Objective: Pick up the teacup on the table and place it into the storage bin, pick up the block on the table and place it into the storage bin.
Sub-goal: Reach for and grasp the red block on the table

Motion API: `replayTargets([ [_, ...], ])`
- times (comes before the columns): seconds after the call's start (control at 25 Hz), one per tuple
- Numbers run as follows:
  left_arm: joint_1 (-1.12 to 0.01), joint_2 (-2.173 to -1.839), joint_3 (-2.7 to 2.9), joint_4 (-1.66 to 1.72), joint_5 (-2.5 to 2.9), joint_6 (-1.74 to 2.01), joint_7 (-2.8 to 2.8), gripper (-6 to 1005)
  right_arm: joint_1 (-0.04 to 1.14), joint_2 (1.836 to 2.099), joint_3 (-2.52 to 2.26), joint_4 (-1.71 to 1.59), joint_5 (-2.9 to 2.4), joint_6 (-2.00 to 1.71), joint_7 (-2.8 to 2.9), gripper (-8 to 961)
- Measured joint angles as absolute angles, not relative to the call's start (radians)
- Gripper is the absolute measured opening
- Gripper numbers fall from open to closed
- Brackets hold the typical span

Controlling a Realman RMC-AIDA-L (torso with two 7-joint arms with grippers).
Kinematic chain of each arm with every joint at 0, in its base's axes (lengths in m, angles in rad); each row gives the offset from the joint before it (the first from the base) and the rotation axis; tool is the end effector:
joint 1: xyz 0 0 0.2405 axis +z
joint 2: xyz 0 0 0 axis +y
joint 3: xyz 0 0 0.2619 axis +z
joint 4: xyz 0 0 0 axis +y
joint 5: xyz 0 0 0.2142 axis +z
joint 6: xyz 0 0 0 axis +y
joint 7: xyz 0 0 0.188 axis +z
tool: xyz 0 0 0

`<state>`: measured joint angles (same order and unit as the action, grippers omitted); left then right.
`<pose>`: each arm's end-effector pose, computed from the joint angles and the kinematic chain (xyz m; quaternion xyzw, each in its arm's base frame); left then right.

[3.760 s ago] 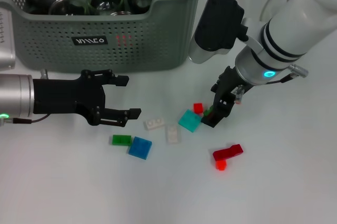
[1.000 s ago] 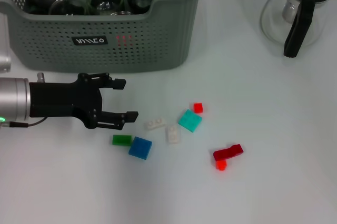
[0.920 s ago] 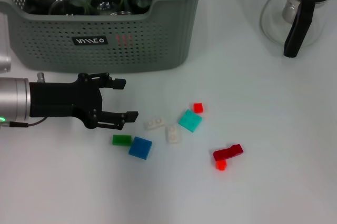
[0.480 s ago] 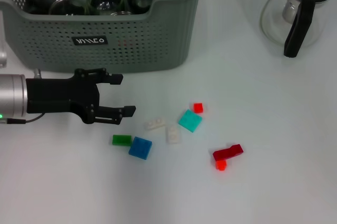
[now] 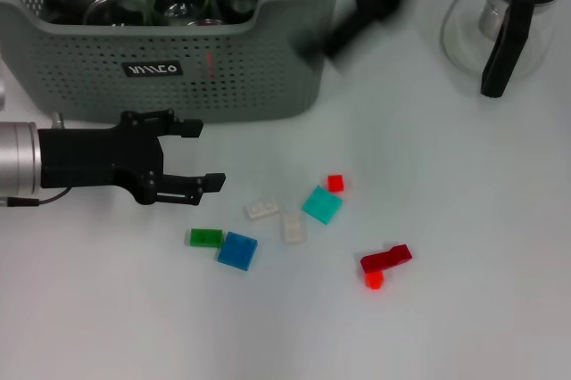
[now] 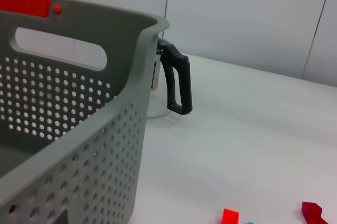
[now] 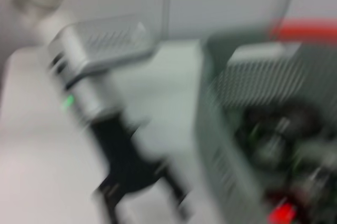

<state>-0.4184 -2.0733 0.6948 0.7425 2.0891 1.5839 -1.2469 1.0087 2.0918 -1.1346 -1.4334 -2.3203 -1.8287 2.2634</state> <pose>-0.2939 0.3202 -0.0325 -0.9585 -0.1705 -0.1746 0.1472 0.0120 0.3758 -0.0127 -0.9967 0.0365 -0.0414 0.0596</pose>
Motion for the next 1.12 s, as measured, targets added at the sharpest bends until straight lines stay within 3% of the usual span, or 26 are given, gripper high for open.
replayTargets([
  [0.08,-0.421,-2.074,0.695,0.743,2.089,1.582,-1.246,872,0.955,2.094,-1.153,-1.458,-2.324,-1.912,2.282,944],
  [0.4,-0.426,-2.074,0.695,0.744,2.088,1.572,-1.245,873,0.756,2.099,-1.368,-1.426,-2.359,-1.869,2.298,945],
  [1.12,-0.409,-2.091,0.690,0.729,2.090,1.560,-1.232,873,0.792,2.102,-1.717,-1.118,-2.498,-1.548,2.163,944],
])
